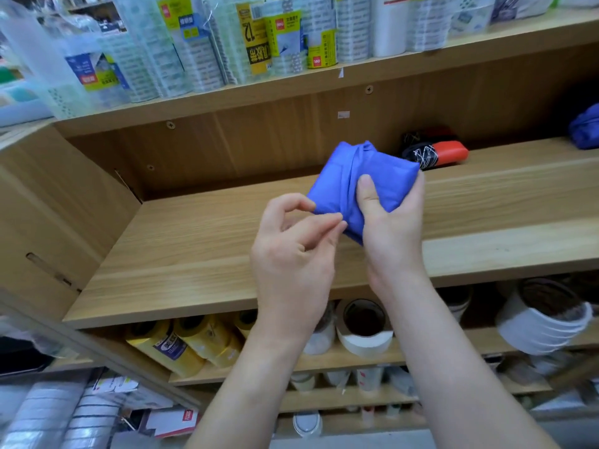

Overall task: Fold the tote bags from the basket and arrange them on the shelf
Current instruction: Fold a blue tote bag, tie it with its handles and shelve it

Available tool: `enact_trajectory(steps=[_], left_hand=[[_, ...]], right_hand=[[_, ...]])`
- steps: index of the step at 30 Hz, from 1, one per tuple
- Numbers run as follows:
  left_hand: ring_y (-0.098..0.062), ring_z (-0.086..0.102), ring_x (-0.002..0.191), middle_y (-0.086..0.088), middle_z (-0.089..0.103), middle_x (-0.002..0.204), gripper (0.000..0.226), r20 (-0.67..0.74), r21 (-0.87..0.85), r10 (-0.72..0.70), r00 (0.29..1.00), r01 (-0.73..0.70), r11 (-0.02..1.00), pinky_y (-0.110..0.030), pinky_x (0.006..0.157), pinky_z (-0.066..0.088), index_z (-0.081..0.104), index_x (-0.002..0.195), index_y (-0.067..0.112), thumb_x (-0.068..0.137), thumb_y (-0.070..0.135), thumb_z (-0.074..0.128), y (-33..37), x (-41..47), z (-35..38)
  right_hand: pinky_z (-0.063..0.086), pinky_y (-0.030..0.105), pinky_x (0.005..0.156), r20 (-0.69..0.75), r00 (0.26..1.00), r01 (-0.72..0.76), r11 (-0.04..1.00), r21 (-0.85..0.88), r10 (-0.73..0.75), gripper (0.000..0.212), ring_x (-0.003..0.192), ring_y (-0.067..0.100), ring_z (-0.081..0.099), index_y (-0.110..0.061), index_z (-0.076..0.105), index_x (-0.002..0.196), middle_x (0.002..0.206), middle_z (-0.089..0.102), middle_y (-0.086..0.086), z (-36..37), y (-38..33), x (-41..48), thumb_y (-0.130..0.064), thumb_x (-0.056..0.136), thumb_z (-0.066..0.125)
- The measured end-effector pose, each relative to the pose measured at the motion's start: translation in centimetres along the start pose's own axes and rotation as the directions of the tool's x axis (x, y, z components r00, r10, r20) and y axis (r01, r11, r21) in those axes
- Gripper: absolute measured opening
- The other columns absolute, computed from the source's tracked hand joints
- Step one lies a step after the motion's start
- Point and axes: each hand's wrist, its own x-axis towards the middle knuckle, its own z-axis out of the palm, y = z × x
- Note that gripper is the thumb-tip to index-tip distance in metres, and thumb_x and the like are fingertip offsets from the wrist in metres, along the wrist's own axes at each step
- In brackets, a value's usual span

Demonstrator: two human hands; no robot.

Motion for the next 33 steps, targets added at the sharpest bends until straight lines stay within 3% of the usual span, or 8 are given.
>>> enact_trajectory(steps=[4,7,12,19,23,26,28,33], left_hand=[[-0.007,0.06,0.094,0.007,0.055,0.108,0.047,0.109,0.015,-0.228,0.967,0.228,0.974,-0.022,0.077,0.054,0.062,0.119,0.029,0.076,0.027,0.082,0.3,0.8,-0.5],[-0.009,0.07,0.091,0.002,0.072,0.106,0.062,0.361,-0.222,-0.478,0.801,0.572,0.79,-0.03,0.084,0.057,0.057,0.124,0.023,0.07,0.018,0.087,0.8,1.9,-0.2],[-0.016,0.073,0.088,-0.001,0.076,0.095,0.051,0.428,-0.256,-0.477,0.767,0.61,0.75,-0.032,0.081,0.058,0.064,0.11,0.014,0.066,0.003,0.086,0.8,1.5,0.9],[-0.018,0.071,0.095,-0.001,0.075,0.099,0.03,0.595,-0.331,-0.333,0.732,0.6,0.728,-0.032,0.083,0.058,0.069,0.104,0.016,0.076,0.021,0.08,1.9,2.4,1.8],[-0.021,0.065,0.093,0.0,0.07,0.099,0.039,0.3,-0.122,-0.055,0.952,0.095,0.988,-0.036,0.084,0.055,0.072,0.105,0.02,0.07,0.011,0.085,0.9,2.2,2.3],[-0.028,0.059,0.091,-0.011,0.065,0.102,0.038,0.3,0.182,0.47,0.83,-0.533,0.826,-0.036,0.083,0.049,0.073,0.111,0.007,0.075,-0.005,0.076,-0.5,2.1,2.7],[-0.031,0.057,0.093,-0.014,0.064,0.104,0.038,0.394,0.152,0.526,0.753,-0.618,0.771,-0.037,0.088,0.048,0.072,0.115,0.006,0.078,-0.003,0.074,-0.7,1.5,3.0],[-0.014,0.056,0.106,0.001,0.056,0.122,0.052,0.584,-0.297,0.093,0.807,0.106,0.949,-0.032,0.088,0.053,0.059,0.128,0.027,0.078,0.029,0.071,0.2,1.5,2.1]], right_hand=[[0.05,0.021,0.084,0.102,0.981,0.17,0.984,-0.055,-0.164,0.038,0.09,0.003,0.058,-0.026,0.04,0.127,0.111,0.057,-0.004,-1.3,-0.6,0.0,-0.009,0.097,0.056],[0.048,0.021,0.087,0.15,0.977,0.16,0.986,-0.036,-0.153,0.037,0.093,0.002,0.058,-0.022,0.044,0.128,0.108,0.059,-0.008,-1.6,-0.9,-0.2,-0.02,0.092,0.052],[0.049,0.021,0.087,0.096,0.995,0.014,0.998,-0.063,-0.007,0.038,0.085,-0.005,0.061,-0.024,0.062,0.088,0.089,0.071,-0.02,-2.2,-1.6,-0.4,-0.047,0.103,0.036],[0.051,0.043,0.083,0.175,0.973,0.17,0.981,-0.095,-0.151,0.032,0.085,0.013,0.06,-0.025,0.061,0.09,0.088,0.065,-0.004,-5.1,-1.2,0.5,-0.044,0.099,0.037],[0.047,0.05,0.1,0.338,0.94,0.047,0.967,-0.25,0.042,0.051,0.113,0.021,0.061,-0.033,0.07,0.109,0.12,0.065,0.007,-8.2,-2.3,2.6,-0.07,0.089,0.04],[0.055,0.036,0.078,0.391,0.868,-0.268,0.951,-0.154,0.307,0.064,0.096,0.019,0.066,-0.024,0.068,0.119,0.108,0.069,0.003,-10.0,-4.0,3.1,-0.071,0.086,0.038],[0.055,0.037,0.08,0.364,0.891,-0.203,0.956,-0.213,0.271,0.033,0.089,0.016,0.066,-0.016,0.067,0.115,0.106,0.071,0.005,-10.3,-4.1,3.0,-0.039,0.096,0.052],[0.051,0.024,0.079,0.26,0.965,0.043,0.972,-0.23,0.019,0.037,0.087,0.008,0.066,-0.02,0.068,0.102,0.102,0.07,-0.003,-11.5,-3.8,2.2,0.012,0.088,0.057]])
